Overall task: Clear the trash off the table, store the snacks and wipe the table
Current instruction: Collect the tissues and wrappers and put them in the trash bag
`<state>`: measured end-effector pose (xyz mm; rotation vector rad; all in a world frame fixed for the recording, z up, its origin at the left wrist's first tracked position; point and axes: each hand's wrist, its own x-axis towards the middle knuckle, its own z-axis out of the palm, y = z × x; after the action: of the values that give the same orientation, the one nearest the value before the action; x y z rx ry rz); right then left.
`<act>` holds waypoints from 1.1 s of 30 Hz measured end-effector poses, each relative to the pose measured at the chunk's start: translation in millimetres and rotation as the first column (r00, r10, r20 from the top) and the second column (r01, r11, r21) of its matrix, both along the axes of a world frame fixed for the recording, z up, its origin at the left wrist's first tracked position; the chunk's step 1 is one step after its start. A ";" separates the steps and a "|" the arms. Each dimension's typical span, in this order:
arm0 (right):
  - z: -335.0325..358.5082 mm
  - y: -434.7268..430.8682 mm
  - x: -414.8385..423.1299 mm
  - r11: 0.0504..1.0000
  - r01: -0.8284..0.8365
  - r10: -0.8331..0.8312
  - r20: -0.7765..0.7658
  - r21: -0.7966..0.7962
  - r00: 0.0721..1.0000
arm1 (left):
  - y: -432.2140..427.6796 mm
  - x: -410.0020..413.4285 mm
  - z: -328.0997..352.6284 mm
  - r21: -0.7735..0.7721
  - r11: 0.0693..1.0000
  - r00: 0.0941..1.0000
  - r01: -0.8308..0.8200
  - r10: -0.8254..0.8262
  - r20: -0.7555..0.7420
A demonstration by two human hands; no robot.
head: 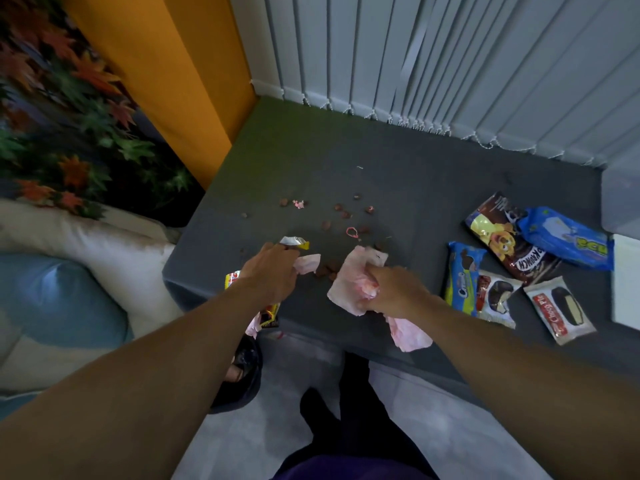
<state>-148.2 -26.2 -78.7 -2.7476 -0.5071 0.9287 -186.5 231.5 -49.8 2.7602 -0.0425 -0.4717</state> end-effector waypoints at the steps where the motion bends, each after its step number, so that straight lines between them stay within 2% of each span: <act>1: -2.4 0.8 -4.0 1.000 0.007 -0.007 0.024 -0.007 1.000 | -0.1 -3.2 -0.5 0.004 1.000 1.000 0.001 -0.001 -0.005; 7: -12.1 10.1 -13.7 0.998 0.057 -0.053 0.202 -0.012 0.978 | 0.2 -13.2 0.8 0.041 0.999 1.000 -0.009 0.009 -0.014; 11: -3.1 14.0 -10.6 0.995 0.096 -0.092 0.213 -0.009 0.973 | 1.2 -16.3 3.6 0.032 0.999 1.000 -0.013 0.013 0.006; 14: -13.6 13.3 -0.8 0.990 0.140 -0.144 0.147 0.035 0.979 | 2.7 -18.0 5.9 0.031 0.999 1.000 -0.029 0.029 0.002; 17: -3.6 15.9 -2.1 0.992 0.117 -0.110 0.134 -0.042 0.985 | 4.1 -20.9 9.0 0.035 0.999 0.999 -0.039 0.040 -0.011; 23: -1.2 14.1 -15.8 0.994 0.036 -0.003 0.303 -0.106 0.953 | 7.5 -26.1 10.6 0.053 0.997 0.999 -0.053 0.053 -0.008; 26: 0.1 10.4 -17.3 0.996 0.018 0.006 0.269 -0.085 0.963 | 11.3 -28.2 12.0 0.065 0.996 0.998 -0.057 0.058 -0.015; 33: 31.0 3.0 -7.7 0.995 0.093 -0.096 0.191 0.024 0.977 | 20.9 -24.7 23.8 0.045 0.995 0.996 -0.087 0.087 0.002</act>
<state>-155.9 -23.2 -47.7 -2.8356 -0.4079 0.6386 -211.2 252.3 -26.0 2.7920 0.0892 -0.4546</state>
